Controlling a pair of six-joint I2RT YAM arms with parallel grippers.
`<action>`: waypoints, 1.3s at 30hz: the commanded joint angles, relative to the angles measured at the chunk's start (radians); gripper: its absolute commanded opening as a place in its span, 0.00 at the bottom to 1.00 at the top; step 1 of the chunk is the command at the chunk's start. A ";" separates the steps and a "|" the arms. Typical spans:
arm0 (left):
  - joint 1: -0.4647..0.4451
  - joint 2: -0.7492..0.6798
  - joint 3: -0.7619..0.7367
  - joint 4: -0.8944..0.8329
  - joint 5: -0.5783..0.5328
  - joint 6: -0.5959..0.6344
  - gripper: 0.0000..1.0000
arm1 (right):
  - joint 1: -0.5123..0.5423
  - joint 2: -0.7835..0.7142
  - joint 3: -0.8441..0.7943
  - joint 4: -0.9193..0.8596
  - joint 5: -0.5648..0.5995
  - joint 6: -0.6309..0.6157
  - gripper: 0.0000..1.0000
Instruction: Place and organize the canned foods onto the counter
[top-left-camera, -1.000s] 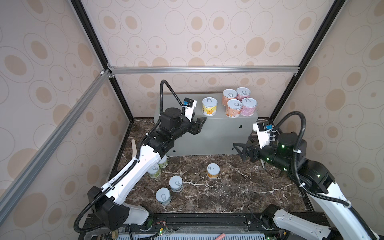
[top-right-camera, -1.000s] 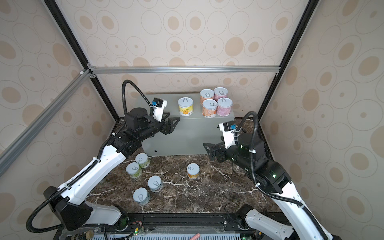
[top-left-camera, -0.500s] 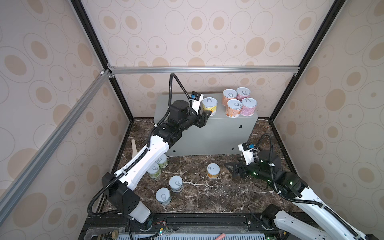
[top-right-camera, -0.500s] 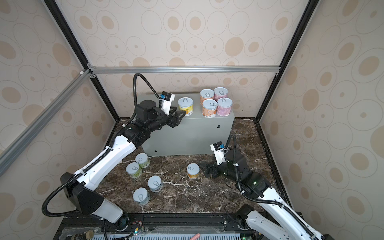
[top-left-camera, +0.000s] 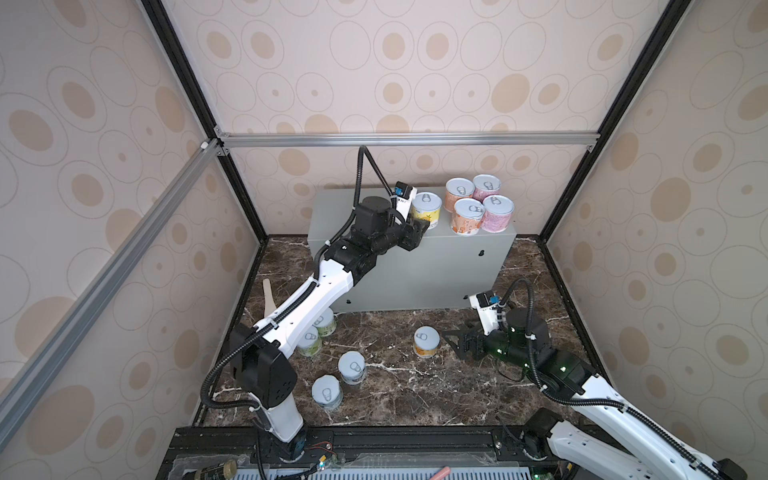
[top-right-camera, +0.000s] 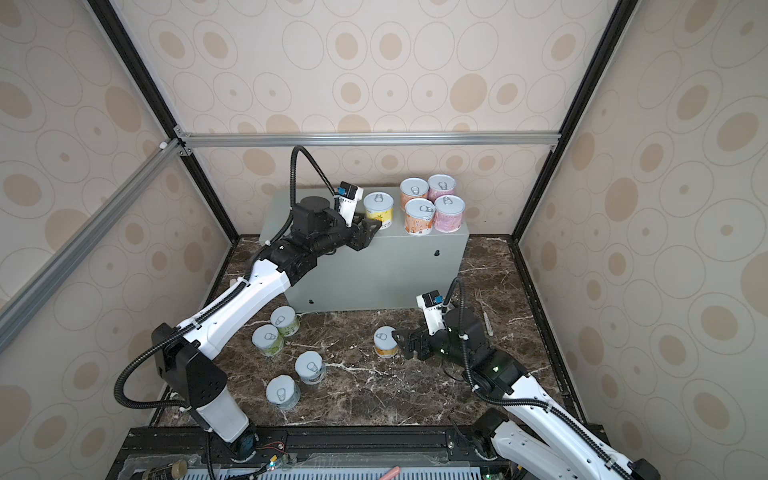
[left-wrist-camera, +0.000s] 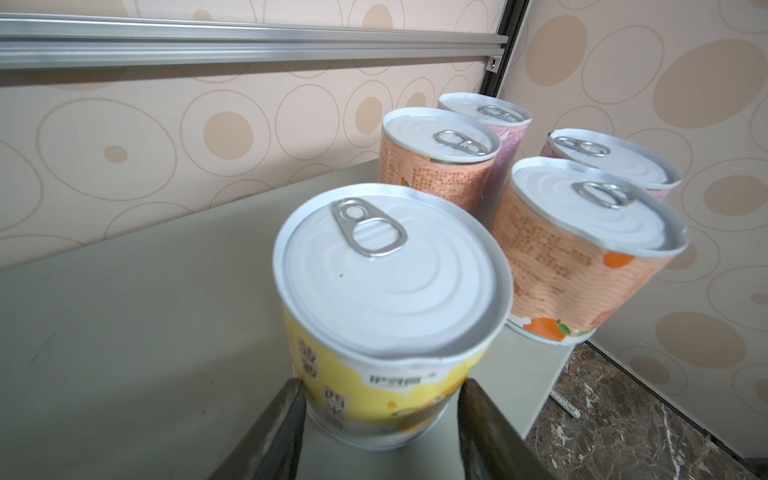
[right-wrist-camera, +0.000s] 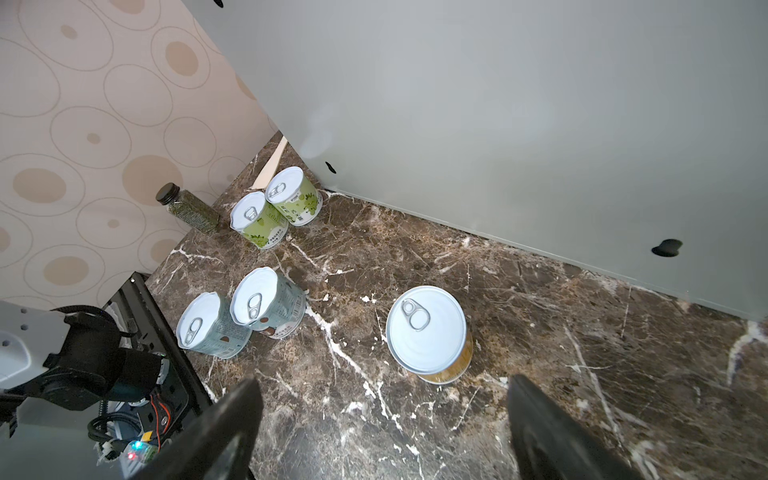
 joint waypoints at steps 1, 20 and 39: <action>0.005 0.038 0.075 0.020 -0.003 0.020 0.58 | 0.004 0.012 -0.017 0.037 0.005 -0.016 0.94; 0.007 0.184 0.267 -0.016 -0.081 0.000 0.58 | 0.004 0.035 -0.041 0.060 0.007 -0.040 0.95; 0.007 0.094 0.162 0.044 -0.077 -0.004 0.79 | 0.003 0.039 -0.012 0.010 0.005 -0.037 0.95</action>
